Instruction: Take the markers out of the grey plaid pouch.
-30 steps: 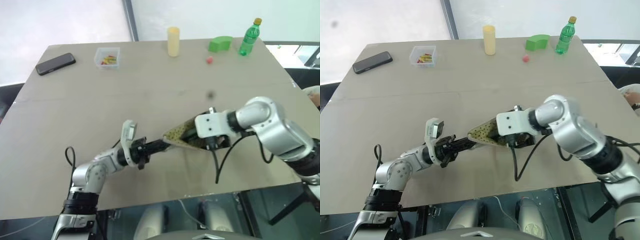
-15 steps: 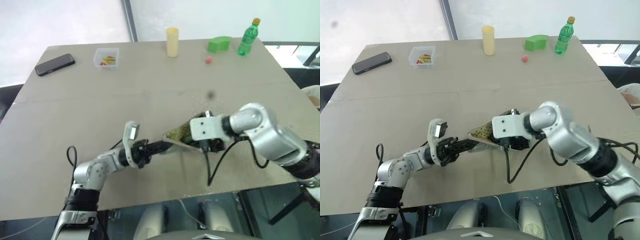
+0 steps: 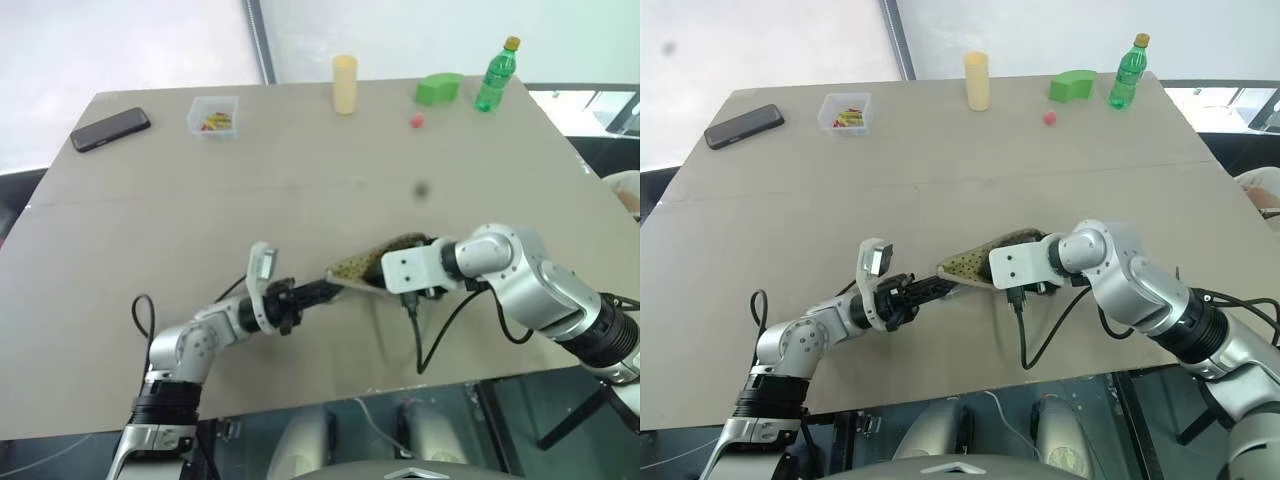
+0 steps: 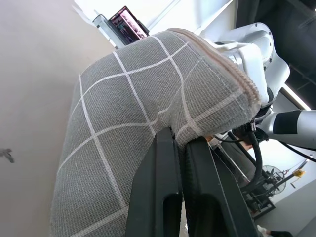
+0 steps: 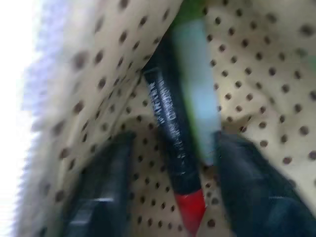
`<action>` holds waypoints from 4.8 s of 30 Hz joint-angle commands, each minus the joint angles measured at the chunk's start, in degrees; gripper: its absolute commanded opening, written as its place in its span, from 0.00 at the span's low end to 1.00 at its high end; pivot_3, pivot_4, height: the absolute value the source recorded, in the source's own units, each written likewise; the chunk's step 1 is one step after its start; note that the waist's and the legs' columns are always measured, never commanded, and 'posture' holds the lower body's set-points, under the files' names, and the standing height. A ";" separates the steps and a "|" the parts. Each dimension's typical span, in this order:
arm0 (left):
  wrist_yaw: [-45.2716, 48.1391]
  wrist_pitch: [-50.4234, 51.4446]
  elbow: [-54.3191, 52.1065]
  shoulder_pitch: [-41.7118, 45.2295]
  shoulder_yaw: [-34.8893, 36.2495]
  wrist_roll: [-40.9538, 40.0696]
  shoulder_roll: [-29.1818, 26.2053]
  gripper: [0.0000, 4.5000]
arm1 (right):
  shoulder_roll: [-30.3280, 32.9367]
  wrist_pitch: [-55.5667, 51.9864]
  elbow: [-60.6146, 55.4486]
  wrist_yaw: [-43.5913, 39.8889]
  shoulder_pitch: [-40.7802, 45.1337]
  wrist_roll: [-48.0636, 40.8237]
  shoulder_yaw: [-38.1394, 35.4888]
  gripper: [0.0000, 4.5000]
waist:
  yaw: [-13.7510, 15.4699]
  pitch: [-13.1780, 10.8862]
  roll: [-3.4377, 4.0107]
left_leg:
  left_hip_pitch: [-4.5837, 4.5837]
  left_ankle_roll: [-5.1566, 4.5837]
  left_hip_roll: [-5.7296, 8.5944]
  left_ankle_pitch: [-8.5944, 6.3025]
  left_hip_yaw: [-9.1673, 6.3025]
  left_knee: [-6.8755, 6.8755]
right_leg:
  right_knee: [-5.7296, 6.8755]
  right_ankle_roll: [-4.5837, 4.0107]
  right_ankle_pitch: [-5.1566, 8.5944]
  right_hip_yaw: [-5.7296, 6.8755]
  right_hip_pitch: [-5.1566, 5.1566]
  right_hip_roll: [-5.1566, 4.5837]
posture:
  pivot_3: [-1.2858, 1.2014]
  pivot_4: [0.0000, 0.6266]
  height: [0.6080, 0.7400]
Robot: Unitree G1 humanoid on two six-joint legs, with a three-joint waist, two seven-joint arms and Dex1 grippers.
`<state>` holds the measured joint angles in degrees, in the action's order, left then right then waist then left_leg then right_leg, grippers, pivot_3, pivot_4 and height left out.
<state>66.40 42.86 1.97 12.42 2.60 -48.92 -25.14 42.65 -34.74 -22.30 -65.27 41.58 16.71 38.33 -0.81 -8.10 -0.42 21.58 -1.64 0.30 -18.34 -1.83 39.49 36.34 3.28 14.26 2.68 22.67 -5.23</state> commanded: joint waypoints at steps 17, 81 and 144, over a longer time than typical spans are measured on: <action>0.88 -2.47 -0.14 -0.63 1.25 0.89 1.19 0.00 | -6.82 12.63 12.06 8.36 -4.65 10.57 -0.66 0.14 | -0.03 0.06 -0.10 | -0.41 0.08 0.00 0.04 0.10 -0.05 | 0.14 0.00 0.00 -0.13 -0.27 0.01 | 0.52 0.24 1.00; 8.98 -29.11 8.23 -8.31 4.48 9.86 -1.85 0.00 | 4.16 -26.51 -2.83 14.14 -4.54 -39.47 -49.10 0.99 | -0.03 -0.08 0.26 | -0.54 -0.10 0.17 -0.05 0.00 -0.69 | -0.07 0.01 0.00 -0.75 0.04 -0.12 | 0.52 0.24 1.00; -2.58 3.80 -5.90 -0.40 5.39 -5.47 -1.33 0.00 | 1.54 11.78 8.51 4.17 4.54 -3.10 2.88 0.51 | 0.00 -0.06 0.03 | -0.55 -0.12 0.44 -0.07 -0.10 -0.45 | -0.06 0.01 0.00 -0.78 -0.03 -0.13 | 0.52 0.24 1.00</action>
<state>64.06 45.35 -3.74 11.27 4.71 -50.92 -26.52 42.94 -22.25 -14.60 -58.49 45.25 10.82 40.91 -0.81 -8.16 -0.39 21.03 -1.76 0.75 -18.41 -1.94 39.06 36.30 3.29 14.26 1.90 22.64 -5.36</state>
